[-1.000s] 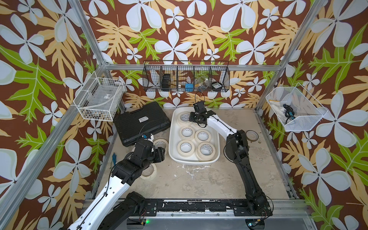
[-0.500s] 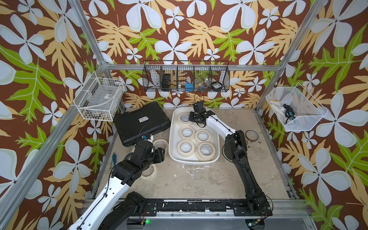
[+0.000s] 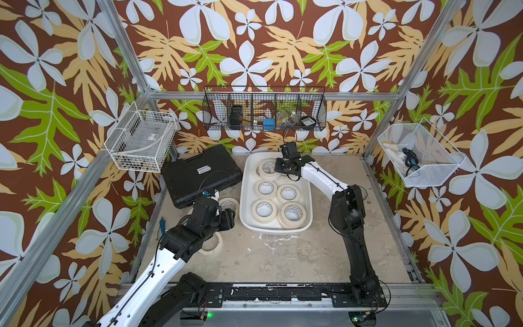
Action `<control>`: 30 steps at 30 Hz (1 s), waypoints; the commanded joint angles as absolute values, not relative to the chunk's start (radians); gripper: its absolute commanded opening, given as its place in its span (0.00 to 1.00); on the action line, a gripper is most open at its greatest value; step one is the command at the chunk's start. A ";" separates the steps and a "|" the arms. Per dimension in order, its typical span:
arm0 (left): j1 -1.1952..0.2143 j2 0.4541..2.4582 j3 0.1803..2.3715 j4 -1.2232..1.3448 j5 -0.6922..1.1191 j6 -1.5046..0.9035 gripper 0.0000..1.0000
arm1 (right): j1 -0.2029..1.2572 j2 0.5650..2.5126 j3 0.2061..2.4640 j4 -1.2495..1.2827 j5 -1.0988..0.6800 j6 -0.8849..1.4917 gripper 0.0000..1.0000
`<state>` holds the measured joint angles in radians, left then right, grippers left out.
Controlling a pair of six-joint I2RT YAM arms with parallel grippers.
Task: Take out the art tape in the storage box
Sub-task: Pick up the art tape from the storage box.
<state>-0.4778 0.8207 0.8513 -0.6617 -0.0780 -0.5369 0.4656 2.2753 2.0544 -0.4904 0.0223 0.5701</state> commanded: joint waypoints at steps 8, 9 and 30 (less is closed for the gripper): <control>-0.476 0.964 0.985 -0.628 -0.073 -0.495 0.65 | 0.463 1.959 1.771 -0.453 -0.030 0.494 0.02; -0.476 0.984 1.004 -0.627 -0.067 -0.494 0.65 | 0.466 1.927 1.733 -0.447 -0.029 0.491 0.02; -0.705 1.405 1.311 -0.595 -0.105 -0.502 0.66 | 0.628 1.471 1.228 -0.420 0.048 0.502 0.02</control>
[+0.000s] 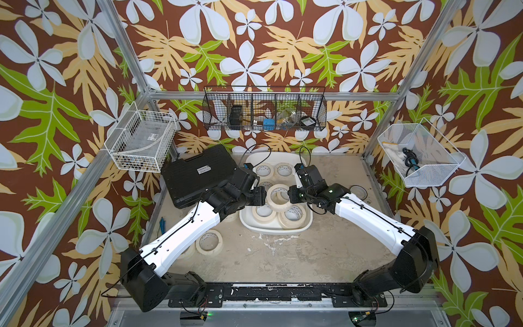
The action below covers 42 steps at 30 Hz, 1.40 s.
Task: Take out the art tape in the storage box
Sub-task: Pick up the art tape from the storage box.
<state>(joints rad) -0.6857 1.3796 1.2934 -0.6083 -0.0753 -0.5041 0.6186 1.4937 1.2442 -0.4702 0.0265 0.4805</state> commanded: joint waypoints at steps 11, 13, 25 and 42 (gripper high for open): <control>-0.769 1.520 1.331 -0.594 -0.119 -0.497 0.62 | 0.659 1.402 1.154 -0.419 0.043 0.515 0.02; -0.780 1.538 1.333 -0.593 -0.125 -0.500 0.58 | 0.664 1.389 1.137 -0.414 0.038 0.519 0.02; -0.791 1.591 1.332 -0.581 -0.104 -0.498 0.31 | 0.681 1.331 1.085 -0.414 0.035 0.534 0.02; -0.791 1.399 1.240 -0.658 -0.095 -0.634 0.03 | 0.680 1.254 1.089 -0.429 0.018 0.481 0.52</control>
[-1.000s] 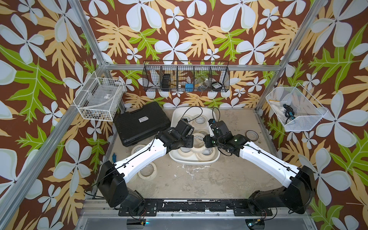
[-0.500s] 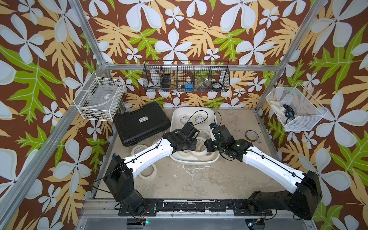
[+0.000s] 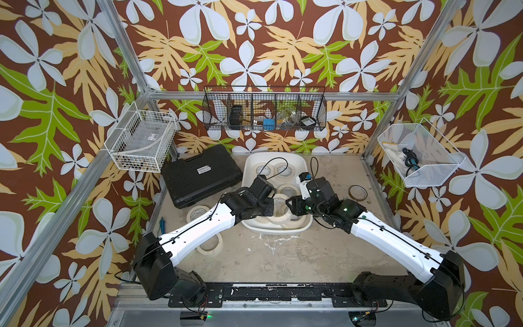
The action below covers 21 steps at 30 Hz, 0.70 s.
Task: Take out the art tape in the storage box
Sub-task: Pick up the art tape from the storage box.
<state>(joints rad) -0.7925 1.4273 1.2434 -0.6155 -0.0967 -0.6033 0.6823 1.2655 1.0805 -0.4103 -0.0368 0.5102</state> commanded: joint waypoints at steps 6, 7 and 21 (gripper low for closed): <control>-0.791 1.320 1.196 -0.732 -0.107 -0.675 0.01 | 0.680 1.217 1.097 -0.441 0.031 0.464 0.55; -0.791 1.304 1.186 -0.741 -0.108 -0.681 0.01 | 0.677 1.212 1.095 -0.443 0.033 0.463 0.55; -0.790 1.307 1.149 -0.722 -0.127 -0.726 0.00 | 0.682 1.212 1.119 -0.411 -0.163 0.512 0.58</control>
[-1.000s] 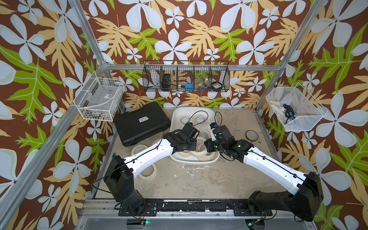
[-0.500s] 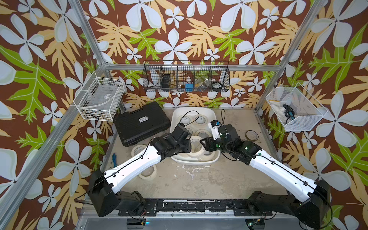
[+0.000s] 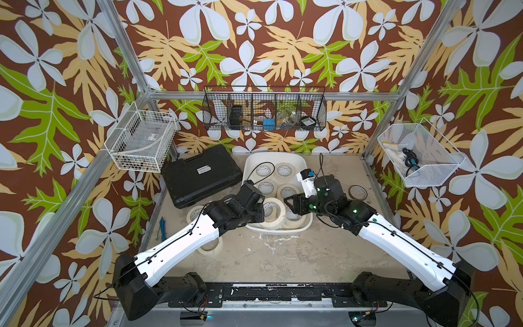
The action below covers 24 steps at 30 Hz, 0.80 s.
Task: Take out the art tape in the storage box
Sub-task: Pick up the art tape from the storage box, then place the art tape at the center of the board.
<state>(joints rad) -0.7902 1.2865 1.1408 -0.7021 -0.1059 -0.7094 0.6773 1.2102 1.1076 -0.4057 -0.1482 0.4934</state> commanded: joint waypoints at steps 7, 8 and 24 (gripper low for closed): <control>-0.790 1.362 1.182 -0.732 -0.155 -0.739 0.00 | 0.696 1.232 1.137 -0.457 -0.131 0.493 0.59; -0.790 1.364 1.176 -0.747 -0.168 -0.749 0.00 | 0.696 1.229 1.137 -0.456 -0.126 0.491 0.59; -0.789 1.104 0.867 -0.865 -0.192 -0.857 0.00 | 0.696 1.243 1.117 -0.433 -0.127 0.473 0.59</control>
